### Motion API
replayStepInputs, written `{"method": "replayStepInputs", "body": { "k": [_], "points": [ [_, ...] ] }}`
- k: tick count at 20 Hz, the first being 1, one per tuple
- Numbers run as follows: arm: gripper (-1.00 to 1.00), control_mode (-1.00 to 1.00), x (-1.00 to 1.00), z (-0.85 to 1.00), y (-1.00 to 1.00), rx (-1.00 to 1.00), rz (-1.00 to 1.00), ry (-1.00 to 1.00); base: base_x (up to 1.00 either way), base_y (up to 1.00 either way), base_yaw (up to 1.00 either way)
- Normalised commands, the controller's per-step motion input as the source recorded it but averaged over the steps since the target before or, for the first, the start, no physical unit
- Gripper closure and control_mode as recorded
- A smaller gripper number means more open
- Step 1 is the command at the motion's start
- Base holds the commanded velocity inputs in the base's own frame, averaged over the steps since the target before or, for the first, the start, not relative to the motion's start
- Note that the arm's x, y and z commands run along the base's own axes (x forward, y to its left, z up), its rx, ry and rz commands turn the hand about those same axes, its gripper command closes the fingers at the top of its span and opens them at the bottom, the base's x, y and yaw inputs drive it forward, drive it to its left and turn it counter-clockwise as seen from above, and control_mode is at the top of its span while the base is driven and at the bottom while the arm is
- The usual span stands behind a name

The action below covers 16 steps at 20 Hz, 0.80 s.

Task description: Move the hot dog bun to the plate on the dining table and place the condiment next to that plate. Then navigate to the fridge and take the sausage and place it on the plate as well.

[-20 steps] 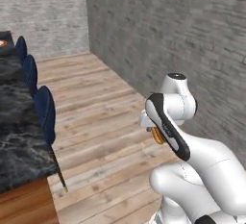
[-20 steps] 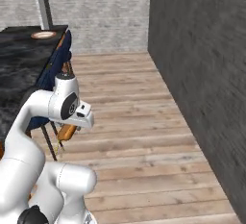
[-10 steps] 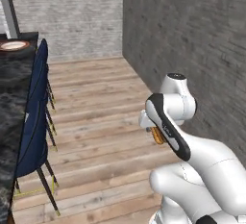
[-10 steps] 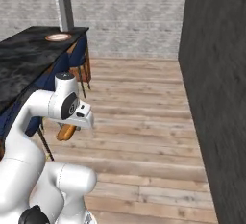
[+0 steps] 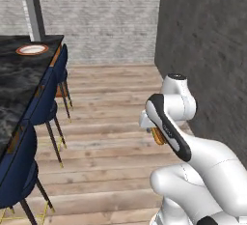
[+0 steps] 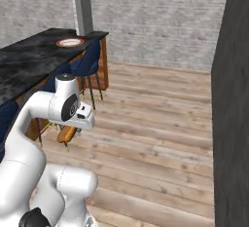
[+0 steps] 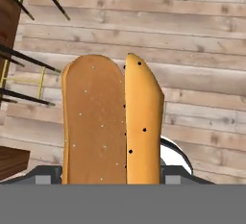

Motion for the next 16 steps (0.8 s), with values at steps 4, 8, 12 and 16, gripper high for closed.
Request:
{"method": "replayStepInputs", "body": {
  "k": [4, 8, 12, 16],
  "points": [
    [1.00, 1.00, 0.00, 0.00, 0.00, 0.00, 0.00, 0.00, 1.00, -0.61, 0.37],
    [1.00, 1.00, 0.00, 0.00, 0.00, 0.00, 0.00, 0.00, 1.00, -0.59, 0.39],
    [1.00, 1.00, 0.00, 0.00, 0.00, 0.00, 0.00, 0.00, 1.00, -0.58, 0.40],
    [1.00, 1.00, 0.00, 0.00, 0.00, 0.00, 0.00, 0.00, 1.00, -0.60, 0.40]
  ]
}}
